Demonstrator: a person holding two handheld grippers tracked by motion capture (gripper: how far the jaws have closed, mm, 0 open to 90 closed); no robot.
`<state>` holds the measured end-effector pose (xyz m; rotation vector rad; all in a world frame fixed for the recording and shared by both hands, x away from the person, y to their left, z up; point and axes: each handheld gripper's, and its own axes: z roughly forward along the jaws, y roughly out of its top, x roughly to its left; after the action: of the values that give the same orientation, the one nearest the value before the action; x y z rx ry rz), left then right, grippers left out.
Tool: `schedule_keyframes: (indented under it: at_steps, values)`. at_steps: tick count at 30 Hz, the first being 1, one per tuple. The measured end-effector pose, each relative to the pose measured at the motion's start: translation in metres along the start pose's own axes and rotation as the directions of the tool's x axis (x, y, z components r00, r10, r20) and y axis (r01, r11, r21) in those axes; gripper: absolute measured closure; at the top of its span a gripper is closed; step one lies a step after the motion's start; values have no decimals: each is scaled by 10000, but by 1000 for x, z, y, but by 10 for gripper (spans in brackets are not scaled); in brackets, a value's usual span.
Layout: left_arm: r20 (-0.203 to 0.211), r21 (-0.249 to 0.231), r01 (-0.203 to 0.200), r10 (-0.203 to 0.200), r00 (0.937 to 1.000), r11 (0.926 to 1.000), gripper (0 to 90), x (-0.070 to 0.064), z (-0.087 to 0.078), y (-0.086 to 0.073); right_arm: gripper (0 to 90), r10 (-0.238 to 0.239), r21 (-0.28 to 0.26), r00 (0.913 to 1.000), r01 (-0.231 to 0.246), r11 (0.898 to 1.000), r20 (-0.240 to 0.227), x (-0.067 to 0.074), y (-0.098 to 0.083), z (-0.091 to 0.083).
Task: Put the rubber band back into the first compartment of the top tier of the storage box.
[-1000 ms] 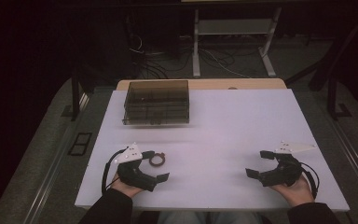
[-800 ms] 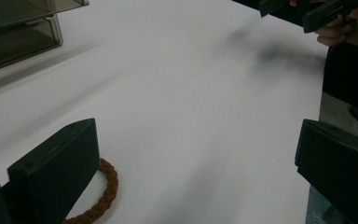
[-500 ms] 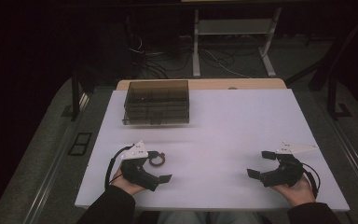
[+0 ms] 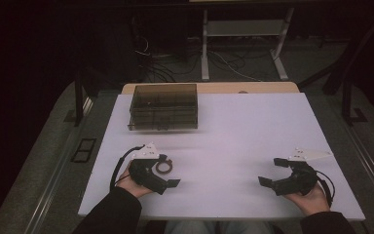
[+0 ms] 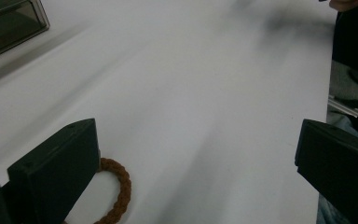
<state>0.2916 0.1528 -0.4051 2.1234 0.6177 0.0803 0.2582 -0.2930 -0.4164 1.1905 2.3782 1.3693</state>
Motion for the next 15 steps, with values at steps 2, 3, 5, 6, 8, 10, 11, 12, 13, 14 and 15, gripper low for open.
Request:
schedule_keyframes:
  at_steps: [2,3,5,6,8,10,11,12,13,14,15]
  values:
    - [7,128,-92,92,10000,9999,0,1,0,1,5,-5,10,10000,5,10000,1,0,0,0]
    - [2,211,-108,108,9999,9997,0,3,1,2,5,-21,8,10000,21,10000,4,0,0,0]
    - [4,321,-98,98,10000,9994,0,5,2,3,5,-26,8,10000,26,10000,4,0,0,0]
    - [21,436,-100,99,9999,9990,0,7,4,3,5,-24,6,10000,24,10000,6,0,0,0]
    - [31,489,-120,119,9999,9987,0,8,4,3,5,-3,14,10000,3,10000,1,0,0,0]
    - [16,592,-117,117,9999,9982,0,9,6,3,5,5,10,10000,-5,10000,8,0,0,0]
    - [19,665,-93,92,10000,9977,0,11,7,3,5,-4,15,10000,4,10000,5,0,0,0]
    - [23,731,-93,92,10000,9973,0,11,8,3,5,-5,17,10000,5,10000,6,0,0,0]
    - [23,731,-93,92,10000,9973,0,11,8,3,5,-9,20,10000,9,10000,6,0,0,0]
    - [37,801,-132,129,9999,9967,0,12,9,2,5,-7,15,10000,7,10000,6,0,0,0]
    - [34,880,-148,145,9999,9960,0,13,10,2,5,-9,9,10000,9,10000,5,0,0,0]
